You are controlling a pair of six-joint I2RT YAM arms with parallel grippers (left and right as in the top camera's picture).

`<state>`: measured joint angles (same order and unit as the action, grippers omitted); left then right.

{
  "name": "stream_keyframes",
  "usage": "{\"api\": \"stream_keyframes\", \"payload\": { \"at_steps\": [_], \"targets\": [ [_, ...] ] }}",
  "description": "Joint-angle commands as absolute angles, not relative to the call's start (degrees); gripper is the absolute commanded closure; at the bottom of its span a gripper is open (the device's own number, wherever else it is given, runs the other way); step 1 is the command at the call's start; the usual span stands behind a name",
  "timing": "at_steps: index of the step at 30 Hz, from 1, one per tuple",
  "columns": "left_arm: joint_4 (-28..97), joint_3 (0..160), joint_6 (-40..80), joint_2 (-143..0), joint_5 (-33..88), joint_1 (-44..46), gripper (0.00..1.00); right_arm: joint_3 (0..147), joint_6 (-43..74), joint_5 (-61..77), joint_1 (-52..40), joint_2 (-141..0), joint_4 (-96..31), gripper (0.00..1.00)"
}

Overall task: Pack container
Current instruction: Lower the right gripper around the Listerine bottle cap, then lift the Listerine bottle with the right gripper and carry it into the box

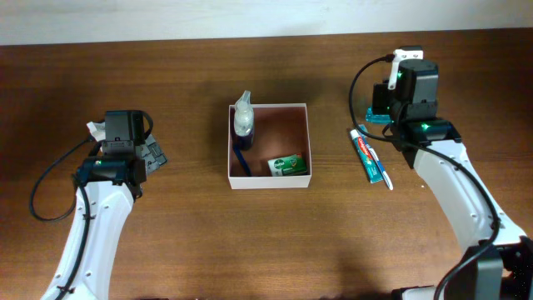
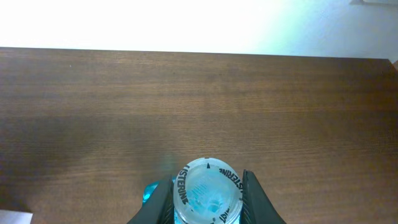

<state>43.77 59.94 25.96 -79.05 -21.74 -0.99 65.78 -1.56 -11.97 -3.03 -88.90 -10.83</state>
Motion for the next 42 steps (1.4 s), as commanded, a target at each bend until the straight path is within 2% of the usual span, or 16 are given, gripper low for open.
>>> {"api": "stream_keyframes", "payload": {
  "at_steps": [1, 26, 36, 42],
  "targets": [
    [43.81, 61.17, 25.63, -78.08, -22.74, -1.19, 0.01, 66.78, -2.55, -12.47, -3.97, -84.75, -10.92, 0.82],
    [43.81, 61.17, 25.63, -78.08, -22.74, -1.19, 0.01, 66.78, -2.96, -12.71, -26.83, -74.02, -12.01, 0.82],
    [43.81, 61.17, 25.63, -78.11, -22.74, -1.19, 0.01, 66.78, -2.48, -12.29, -29.63, -77.49, -11.62, 0.82],
    [43.81, 61.17, 25.63, -78.08, -22.74, -1.19, 0.01, 66.78, -2.5, -6.15, -29.63, -80.64, -9.37, 0.82]
  ]
}}
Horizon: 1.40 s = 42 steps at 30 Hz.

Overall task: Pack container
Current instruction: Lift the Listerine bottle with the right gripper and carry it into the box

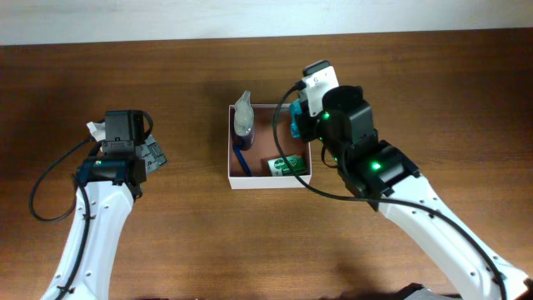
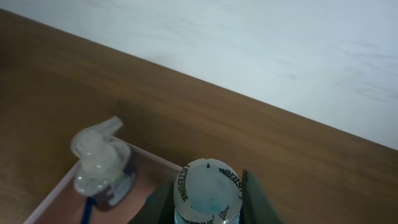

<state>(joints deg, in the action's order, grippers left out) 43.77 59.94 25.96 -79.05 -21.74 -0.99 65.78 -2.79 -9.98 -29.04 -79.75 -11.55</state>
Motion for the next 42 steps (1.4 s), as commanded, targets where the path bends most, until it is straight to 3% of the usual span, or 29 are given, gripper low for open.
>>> {"api": "stream_keyframes", "payload": {
  "at_steps": [1, 26, 31, 42],
  "targets": [
    [43.81, 61.17, 25.63, -78.11, -22.74, -1.19, 0.01, 66.78, -2.48, -5.54, -29.63, -81.12, -8.82, 0.82],
    [43.81, 61.17, 25.63, -78.11, -22.74, -1.19, 0.01, 66.78, 10.13, -6.04, -29.61, -95.98, 5.02, 0.82],
    [43.81, 61.17, 25.63, -78.11, -22.74, -1.19, 0.01, 66.78, 12.56, -12.75, -29.63, -96.66, 4.6, 0.83],
    [43.81, 61.17, 25.63, -78.11, -22.74, -1.19, 0.01, 66.78, 13.02, -13.8, -29.61, -96.92, 2.37, 0.82]
  ]
}}
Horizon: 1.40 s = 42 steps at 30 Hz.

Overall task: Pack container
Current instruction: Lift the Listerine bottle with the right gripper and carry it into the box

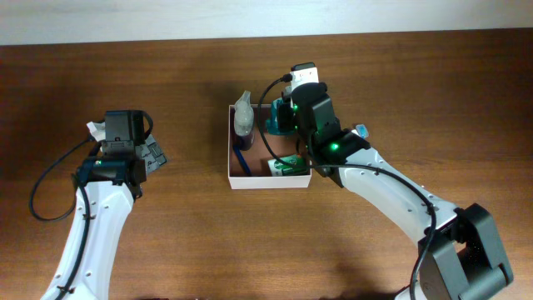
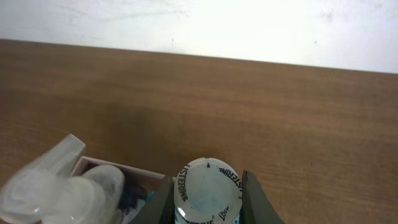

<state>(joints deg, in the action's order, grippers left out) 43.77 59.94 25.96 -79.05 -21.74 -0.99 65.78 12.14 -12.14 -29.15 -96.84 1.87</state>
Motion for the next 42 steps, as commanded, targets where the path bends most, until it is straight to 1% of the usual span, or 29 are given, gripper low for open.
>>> {"api": "stream_keyframes", "payload": {
  "at_steps": [1, 26, 27, 29, 32, 36, 38, 42],
  "targets": [
    [43.81, 61.17, 25.63, -78.11, -22.74, -1.19, 0.0, 66.78, 12.99, -13.8, -29.61, -96.92, 2.37, 0.82],
    [43.81, 61.17, 25.63, -78.08, -22.74, -1.19, 0.01, 66.76, 12.99, -13.61, -29.61, -96.92, 0.86, 0.82],
    [43.81, 61.17, 25.63, -78.08, -22.74, -1.19, 0.01, 66.76, 12.99, -13.56, -29.61, -96.92, 0.82, 0.79],
    [43.81, 61.17, 25.63, -78.08, -22.74, -1.19, 0.01, 66.76, 12.99, -13.54, -29.61, -96.92, 0.84, 0.46],
    [43.81, 61.17, 25.63, -78.11, -22.74, -1.19, 0.01, 66.76, 12.99, -13.54, -29.61, -96.92, 0.8, 0.4],
    [43.81, 61.17, 25.63, -78.11, -22.74, -1.19, 0.01, 66.76, 12.99, -13.54, -29.61, -96.92, 0.38, 0.24],
    [43.81, 61.17, 25.63, -78.11, -22.74, -1.19, 0.01, 66.76, 12.97, -13.56, -29.61, -96.92, 0.45, 0.21],
    [43.81, 61.17, 25.63, -78.11, -22.74, -1.19, 0.01, 66.83, 12.91, -13.58, -29.61, -96.44, 0.93, 0.2]
  ]
}}
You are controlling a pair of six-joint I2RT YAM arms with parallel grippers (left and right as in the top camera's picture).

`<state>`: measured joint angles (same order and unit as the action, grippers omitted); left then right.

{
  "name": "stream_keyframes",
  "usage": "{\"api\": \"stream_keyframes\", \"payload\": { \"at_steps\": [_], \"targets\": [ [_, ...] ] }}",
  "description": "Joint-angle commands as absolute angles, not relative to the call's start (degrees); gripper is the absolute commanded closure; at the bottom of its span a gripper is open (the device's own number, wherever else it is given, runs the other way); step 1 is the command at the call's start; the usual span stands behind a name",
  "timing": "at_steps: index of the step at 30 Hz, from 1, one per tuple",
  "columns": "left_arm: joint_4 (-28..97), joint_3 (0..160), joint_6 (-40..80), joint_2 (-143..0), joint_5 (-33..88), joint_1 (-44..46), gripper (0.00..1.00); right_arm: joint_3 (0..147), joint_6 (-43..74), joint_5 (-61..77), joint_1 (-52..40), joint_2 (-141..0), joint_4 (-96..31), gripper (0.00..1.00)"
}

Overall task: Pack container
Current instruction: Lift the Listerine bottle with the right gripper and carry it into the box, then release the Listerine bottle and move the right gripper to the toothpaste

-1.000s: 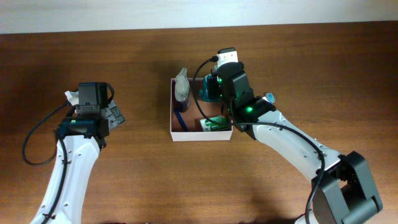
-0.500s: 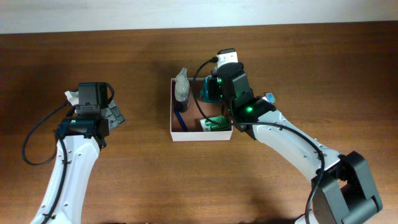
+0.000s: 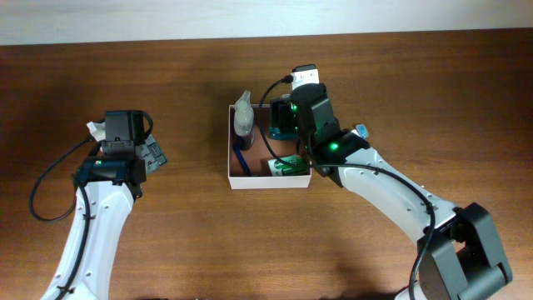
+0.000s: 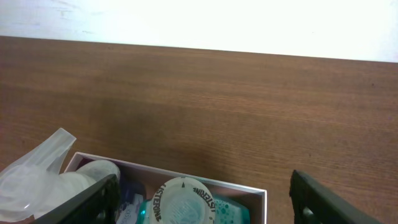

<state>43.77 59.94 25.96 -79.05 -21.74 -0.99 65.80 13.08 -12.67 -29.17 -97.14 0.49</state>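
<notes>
The white box (image 3: 237, 179) stands mid-table. Inside it are a clear spray bottle (image 3: 242, 117) at the back left, a green carton (image 3: 287, 165) at the front right and a teal Listerine bottle (image 3: 278, 127) at the back. In the right wrist view the bottle's white cap (image 4: 185, 200) sits just behind the box rim (image 4: 205, 182), beside the spray bottle (image 4: 43, 171). My right gripper (image 4: 202, 205) hangs over it, open, with its fingers (image 4: 93, 199) wide apart and clear of the cap. My left gripper (image 3: 133, 150) rests at the far left, its fingers unclear.
The toothpaste tube lies right of the box, mostly under my right arm; only its end (image 3: 361, 131) shows. Something white (image 3: 96, 129) lies by the left gripper. The wall edge runs along the back of the table.
My right gripper has opened and let go of the Listerine bottle. The bottle now sits lower, inside the box. The left arm has not moved.
My right gripper was shut on the Listerine bottle at the right of the table, by the toothpaste. Then it held the bottle at the box's right edge, then over the box's back part. Now the bottle stands in the box, released.
</notes>
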Motion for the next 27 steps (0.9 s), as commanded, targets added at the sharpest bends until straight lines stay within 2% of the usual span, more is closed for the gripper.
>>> {"api": "stream_keyframes", "payload": {
  "at_steps": [1, 6, 11, 16, 20, 23, 27],
  "targets": [
    [43.81, 61.17, 25.63, -78.08, -22.74, -1.19, 0.01, 66.83, 12.45, -13.58, -29.61, -95.92, 0.93, 0.2],
    [43.81, 61.17, 25.63, -78.11, -22.74, -1.19, 0.01, 66.83, 12.25, -13.74, -29.5, -90.94, 0.54, 0.19],
    [43.81, 61.17, 25.63, -78.11, -22.74, -1.19, 0.01, 66.83, 10.96, -16.19, -28.14, -82.91, -5.41, 0.18],
    [43.81, 61.17, 25.63, -78.11, -22.74, -1.19, 0.0, 66.83, 10.98, -16.67, -22.96, -75.72, -20.88, 0.11],
    [43.81, 61.17, 25.63, -78.08, -22.74, -1.19, 0.01, 66.81, 10.98, -18.83, -17.45, -75.0, -34.28, 0.0],
    [43.81, 61.17, 25.63, -78.11, -22.74, -1.19, 0.01, 66.65, 11.03, -18.68, -12.08, -76.49, -42.76, 0.01],
    [43.81, 61.17, 25.63, -78.08, -22.74, -1.19, 0.01, 65.78, 11.0, -18.09, -6.24, -80.71, -45.78, 0.01]
  ]
}}
